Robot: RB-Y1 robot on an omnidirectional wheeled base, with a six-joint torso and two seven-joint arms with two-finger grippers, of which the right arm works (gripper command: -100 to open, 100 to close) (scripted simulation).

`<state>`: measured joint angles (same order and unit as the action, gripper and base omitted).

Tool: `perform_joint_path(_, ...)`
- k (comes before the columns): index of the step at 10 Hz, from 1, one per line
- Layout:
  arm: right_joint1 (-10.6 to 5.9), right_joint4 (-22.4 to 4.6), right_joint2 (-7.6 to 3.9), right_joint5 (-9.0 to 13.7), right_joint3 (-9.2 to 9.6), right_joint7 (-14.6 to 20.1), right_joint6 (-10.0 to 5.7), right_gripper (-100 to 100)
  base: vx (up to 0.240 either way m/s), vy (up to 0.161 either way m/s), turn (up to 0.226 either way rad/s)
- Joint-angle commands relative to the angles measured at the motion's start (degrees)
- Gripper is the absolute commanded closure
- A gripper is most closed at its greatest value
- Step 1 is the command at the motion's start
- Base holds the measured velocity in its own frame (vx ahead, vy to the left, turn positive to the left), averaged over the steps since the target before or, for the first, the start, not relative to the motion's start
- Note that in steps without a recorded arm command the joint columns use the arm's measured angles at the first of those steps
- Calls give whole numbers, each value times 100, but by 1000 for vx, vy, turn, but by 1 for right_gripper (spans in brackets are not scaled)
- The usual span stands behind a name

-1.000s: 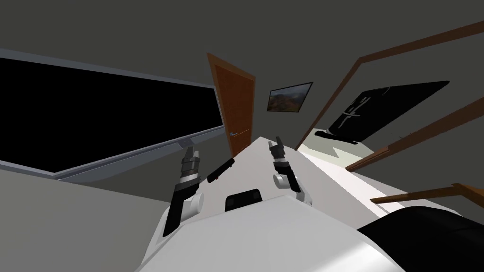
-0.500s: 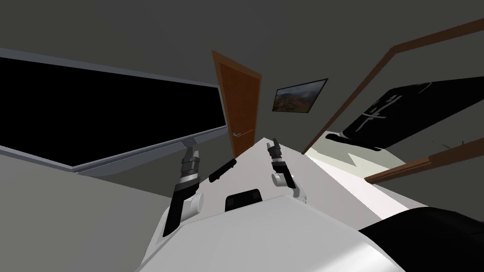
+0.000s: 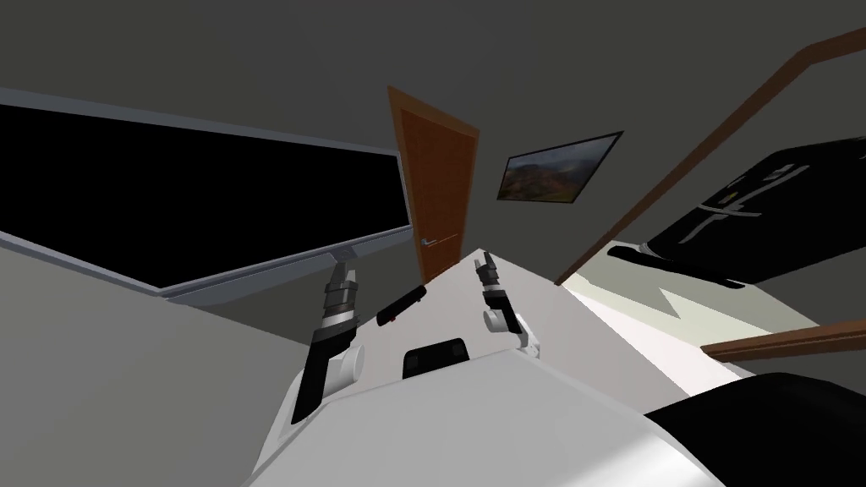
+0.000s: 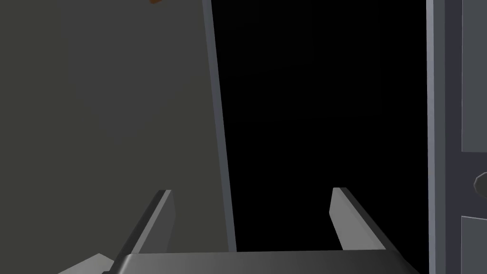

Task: Pull the door open

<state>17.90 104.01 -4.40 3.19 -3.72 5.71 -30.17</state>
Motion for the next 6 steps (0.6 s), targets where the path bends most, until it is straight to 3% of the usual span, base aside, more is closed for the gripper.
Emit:
perform_joint_path(1, -58, -160, -21, 8, -13, 7, -30, -100, 65, -21, 53)
perform_joint_path(6, -436, -1066, -116, 36, -42, -2, -270, -100, 76, -32, 144)
